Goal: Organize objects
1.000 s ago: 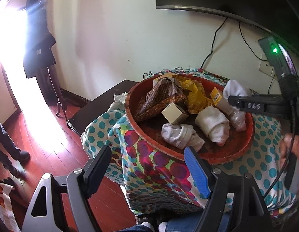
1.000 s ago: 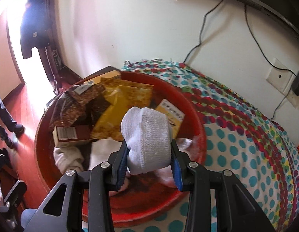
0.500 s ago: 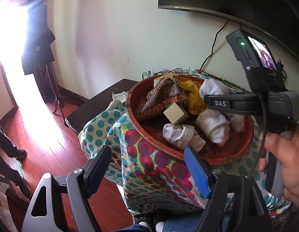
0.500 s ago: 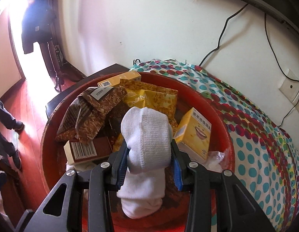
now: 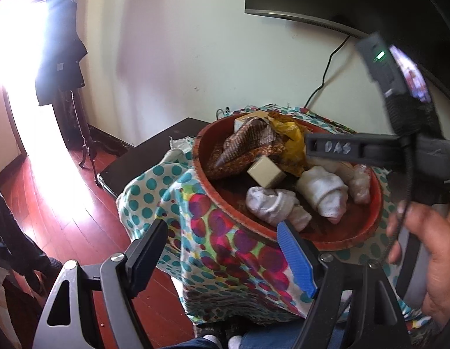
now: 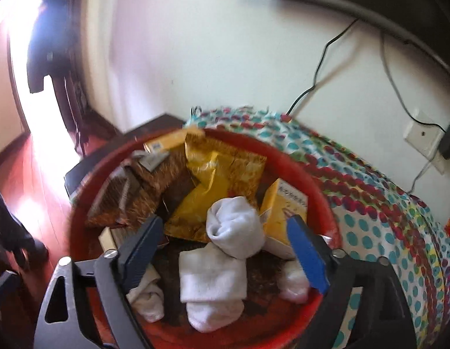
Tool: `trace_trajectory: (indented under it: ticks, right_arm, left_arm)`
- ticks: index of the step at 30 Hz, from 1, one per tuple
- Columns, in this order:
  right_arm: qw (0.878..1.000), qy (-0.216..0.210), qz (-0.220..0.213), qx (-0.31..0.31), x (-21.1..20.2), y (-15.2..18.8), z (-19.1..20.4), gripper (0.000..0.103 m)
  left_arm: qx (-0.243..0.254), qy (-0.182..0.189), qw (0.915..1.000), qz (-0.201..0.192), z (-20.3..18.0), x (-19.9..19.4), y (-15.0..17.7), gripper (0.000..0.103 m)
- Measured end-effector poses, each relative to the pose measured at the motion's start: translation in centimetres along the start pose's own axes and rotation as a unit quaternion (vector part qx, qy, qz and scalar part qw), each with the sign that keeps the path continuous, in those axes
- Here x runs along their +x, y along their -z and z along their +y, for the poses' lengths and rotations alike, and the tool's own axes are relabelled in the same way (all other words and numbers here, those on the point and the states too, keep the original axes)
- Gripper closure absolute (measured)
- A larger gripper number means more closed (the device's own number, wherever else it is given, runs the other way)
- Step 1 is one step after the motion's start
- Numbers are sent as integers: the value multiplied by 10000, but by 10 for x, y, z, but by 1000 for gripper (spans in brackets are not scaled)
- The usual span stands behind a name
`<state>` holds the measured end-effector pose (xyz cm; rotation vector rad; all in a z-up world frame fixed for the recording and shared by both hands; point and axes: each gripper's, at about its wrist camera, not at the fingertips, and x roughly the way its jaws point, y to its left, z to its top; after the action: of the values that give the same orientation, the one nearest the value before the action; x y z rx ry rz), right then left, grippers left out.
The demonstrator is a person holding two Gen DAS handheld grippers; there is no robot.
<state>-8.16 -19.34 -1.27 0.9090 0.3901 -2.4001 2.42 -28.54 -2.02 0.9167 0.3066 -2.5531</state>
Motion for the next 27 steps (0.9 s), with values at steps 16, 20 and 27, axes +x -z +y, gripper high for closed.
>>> trace_trajectory:
  ticks: [16, 20, 27]
  right_arm:
    - [9973, -349, -241, 603, -99, 63, -60, 3]
    - [9957, -333, -294, 808, -114, 71, -77, 3]
    - [9964, 57, -436, 731, -135, 78, -80, 2]
  left_arm:
    - [306, -1, 9988, -391, -56, -42, 2, 22]
    - [289, 88, 9984, -488, -62, -48, 3, 22]
    - [88, 135, 9983, -558, -61, -58, 3, 21]
